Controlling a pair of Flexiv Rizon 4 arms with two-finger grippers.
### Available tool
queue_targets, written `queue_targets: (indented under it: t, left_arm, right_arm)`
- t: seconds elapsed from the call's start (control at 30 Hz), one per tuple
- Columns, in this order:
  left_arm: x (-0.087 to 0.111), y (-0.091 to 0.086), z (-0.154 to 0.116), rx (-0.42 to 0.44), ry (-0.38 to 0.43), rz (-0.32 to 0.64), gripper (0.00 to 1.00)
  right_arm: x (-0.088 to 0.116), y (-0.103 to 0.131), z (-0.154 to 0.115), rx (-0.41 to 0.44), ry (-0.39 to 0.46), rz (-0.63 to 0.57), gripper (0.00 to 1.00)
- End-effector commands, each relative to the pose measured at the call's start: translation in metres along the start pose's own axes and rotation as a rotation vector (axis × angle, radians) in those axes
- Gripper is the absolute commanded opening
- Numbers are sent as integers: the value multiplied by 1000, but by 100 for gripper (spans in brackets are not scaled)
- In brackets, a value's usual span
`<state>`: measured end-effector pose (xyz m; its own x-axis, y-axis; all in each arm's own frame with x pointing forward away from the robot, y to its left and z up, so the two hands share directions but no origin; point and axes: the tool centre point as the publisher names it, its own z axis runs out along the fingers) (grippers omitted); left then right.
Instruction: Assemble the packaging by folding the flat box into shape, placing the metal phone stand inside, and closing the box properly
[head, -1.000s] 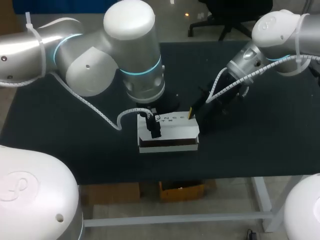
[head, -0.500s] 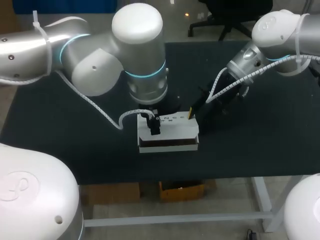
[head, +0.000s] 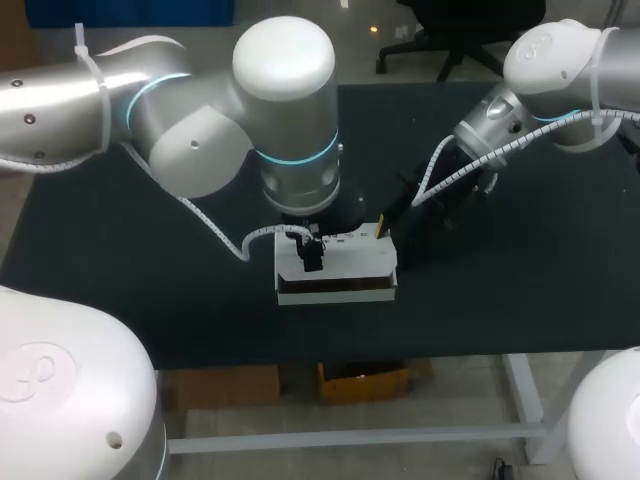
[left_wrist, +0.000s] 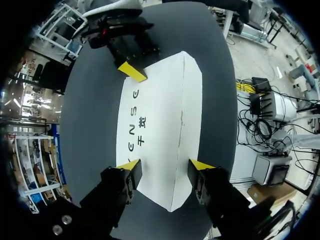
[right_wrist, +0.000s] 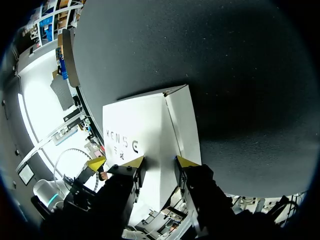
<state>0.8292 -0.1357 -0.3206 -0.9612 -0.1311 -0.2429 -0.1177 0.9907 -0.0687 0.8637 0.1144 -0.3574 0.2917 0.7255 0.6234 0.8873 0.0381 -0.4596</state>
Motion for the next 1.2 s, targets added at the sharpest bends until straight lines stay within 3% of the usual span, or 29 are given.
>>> queue_targets:
  t: [0.03, 0.57, 1.0, 1.2]
  left_arm:
    - [5, -1, 0, -7, -25, -2, 62]
    - [3, -1, 11, 8, -105, -13, 66]
    - [-1, 0, 16, 11, -158, -27, 49]
    - [-2, 0, 18, 5, -186, -27, 47]
  right_arm:
    - [0, 0, 0, 1, 1, 0, 36]
    - [0, 0, 0, 1, 1, 0, 35]
    - [0, 0, 0, 1, 1, 0, 35]
    - [0, 0, 0, 1, 1, 0, 35]
